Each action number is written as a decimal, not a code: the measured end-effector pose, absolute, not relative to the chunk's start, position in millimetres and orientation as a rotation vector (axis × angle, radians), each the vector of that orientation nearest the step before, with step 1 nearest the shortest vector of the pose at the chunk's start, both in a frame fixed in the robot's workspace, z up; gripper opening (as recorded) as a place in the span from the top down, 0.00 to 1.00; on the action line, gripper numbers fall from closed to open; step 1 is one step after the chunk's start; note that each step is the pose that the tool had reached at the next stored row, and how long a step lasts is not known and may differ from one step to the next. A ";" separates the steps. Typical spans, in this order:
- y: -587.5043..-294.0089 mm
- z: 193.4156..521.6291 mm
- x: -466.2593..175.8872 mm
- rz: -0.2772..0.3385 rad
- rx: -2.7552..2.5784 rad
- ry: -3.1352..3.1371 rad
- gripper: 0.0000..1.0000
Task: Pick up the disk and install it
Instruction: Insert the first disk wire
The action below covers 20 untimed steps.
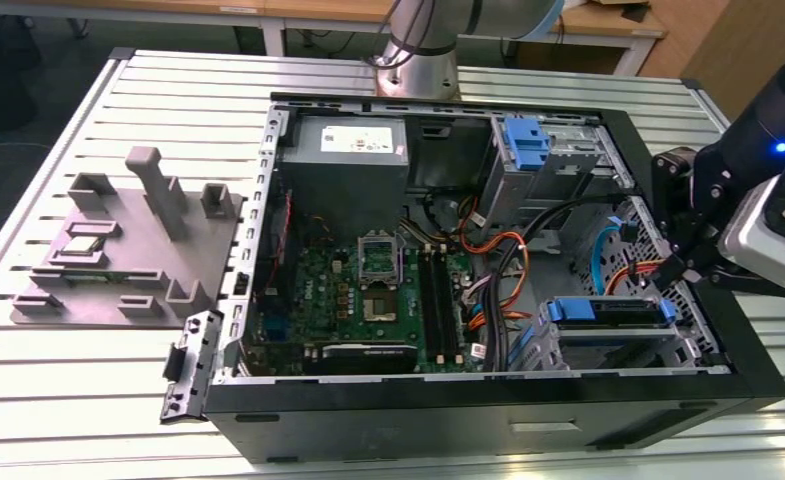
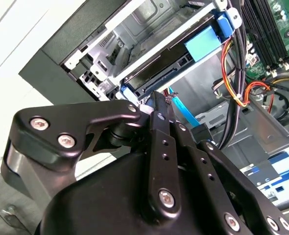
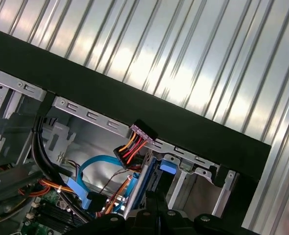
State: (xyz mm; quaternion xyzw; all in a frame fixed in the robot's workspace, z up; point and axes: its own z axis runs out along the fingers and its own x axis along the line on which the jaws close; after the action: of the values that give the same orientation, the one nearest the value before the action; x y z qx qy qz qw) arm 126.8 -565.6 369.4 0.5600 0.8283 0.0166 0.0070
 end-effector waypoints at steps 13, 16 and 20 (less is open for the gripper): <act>-549.7 368.6 146.0 0.056 1.743 2.592 0.90; -546.3 368.2 152.2 0.056 1.743 2.592 0.89; -544.6 368.0 156.2 0.056 1.743 2.592 0.76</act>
State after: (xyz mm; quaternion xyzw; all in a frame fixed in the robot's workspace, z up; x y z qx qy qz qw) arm 156.2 -544.6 368.0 0.5579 0.8296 0.0179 0.0090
